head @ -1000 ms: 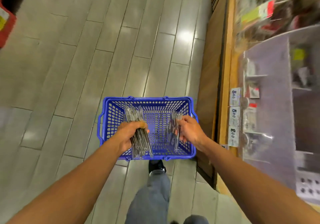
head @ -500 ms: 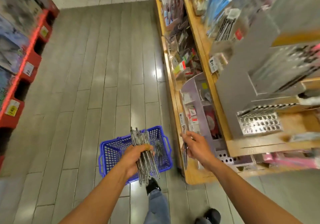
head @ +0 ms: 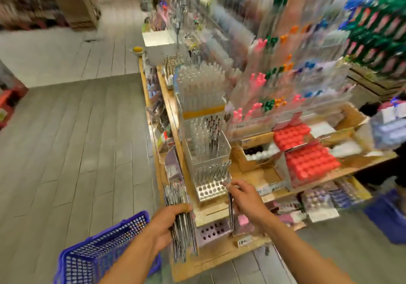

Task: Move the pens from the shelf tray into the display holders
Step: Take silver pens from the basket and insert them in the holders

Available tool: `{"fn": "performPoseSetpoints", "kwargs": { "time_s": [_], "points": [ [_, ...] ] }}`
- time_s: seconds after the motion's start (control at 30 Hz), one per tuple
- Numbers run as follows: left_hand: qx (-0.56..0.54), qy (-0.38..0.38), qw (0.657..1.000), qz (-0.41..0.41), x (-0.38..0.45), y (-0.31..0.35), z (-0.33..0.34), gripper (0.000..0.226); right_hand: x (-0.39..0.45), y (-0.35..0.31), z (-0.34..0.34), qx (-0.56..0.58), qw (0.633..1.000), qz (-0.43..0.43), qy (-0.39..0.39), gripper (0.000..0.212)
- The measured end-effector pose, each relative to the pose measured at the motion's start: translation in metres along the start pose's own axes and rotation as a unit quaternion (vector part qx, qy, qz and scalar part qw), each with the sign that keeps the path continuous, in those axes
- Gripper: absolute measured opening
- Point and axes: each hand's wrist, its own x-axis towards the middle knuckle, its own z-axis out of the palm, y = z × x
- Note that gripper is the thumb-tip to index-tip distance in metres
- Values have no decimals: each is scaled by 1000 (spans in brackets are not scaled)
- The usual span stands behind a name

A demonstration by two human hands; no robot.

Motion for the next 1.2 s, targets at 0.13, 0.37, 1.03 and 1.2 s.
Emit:
{"fn": "performPoseSetpoints", "kwargs": {
  "time_s": [0.13,0.37,1.03,1.2],
  "points": [
    [6,-21,1000,14,3,15,36,20,5,-11,-23,41,999,-15,-12,27],
    [15,-53,998,29,22,40,51,42,34,-15,-33,-1,1000,-4,-7,24],
    [-85,-12,996,1,36,37,58,44,105,3,-63,-287,937,-196,31,14],
    [-118,29,992,15,34,28,73,39,123,21,-65,-308,929,-203,-18,11]
  ]
}}
